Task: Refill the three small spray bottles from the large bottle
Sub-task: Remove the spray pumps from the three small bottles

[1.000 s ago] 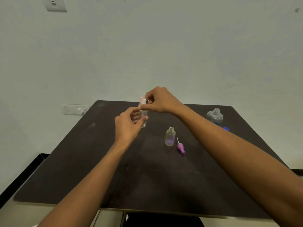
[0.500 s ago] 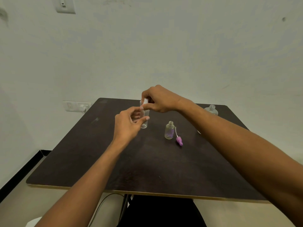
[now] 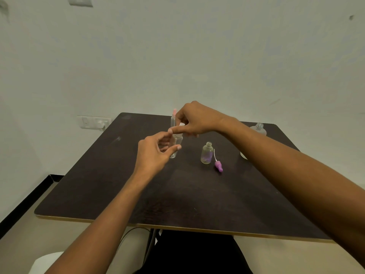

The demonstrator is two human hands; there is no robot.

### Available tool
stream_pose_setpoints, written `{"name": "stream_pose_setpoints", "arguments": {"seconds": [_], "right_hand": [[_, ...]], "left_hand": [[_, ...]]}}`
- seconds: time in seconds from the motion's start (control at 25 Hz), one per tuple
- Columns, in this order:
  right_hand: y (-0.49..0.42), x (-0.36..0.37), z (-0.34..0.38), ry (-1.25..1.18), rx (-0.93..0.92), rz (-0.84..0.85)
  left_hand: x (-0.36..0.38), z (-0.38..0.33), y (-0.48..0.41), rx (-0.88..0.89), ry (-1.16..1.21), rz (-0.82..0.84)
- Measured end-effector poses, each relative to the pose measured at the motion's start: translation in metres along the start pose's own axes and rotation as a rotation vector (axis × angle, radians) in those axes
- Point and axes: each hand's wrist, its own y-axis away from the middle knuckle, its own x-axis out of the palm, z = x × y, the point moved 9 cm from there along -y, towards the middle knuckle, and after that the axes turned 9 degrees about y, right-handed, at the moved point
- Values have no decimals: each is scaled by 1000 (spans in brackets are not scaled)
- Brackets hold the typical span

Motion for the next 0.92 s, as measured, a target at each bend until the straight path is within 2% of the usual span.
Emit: {"name": "stream_pose_setpoints", "arguments": {"seconds": [0.2,0.32,0.44,0.52,0.72,0.84,0.92], "right_hand": [[1,-1,19,103,-112,99],[6,-1,32,73,-191,115],[4,-6,29,39,-100,-2],[1,-3,17,12,14,21],[7,-6,33,72,-145,123],[6,-11,30,55,-86,19],[4,-7,22,47,-14,16]], "left_hand": [[-1,4,3,-34,25,10],[-6,9,2,-68,59,2],[-6,9,4,-66,64,-2],[-5,6,6,-50,56,0],[-9,8,5,-49,78,-25],[-7,9,5,-43,67,-19],[-5,8,6,-39,61,-17]]}}
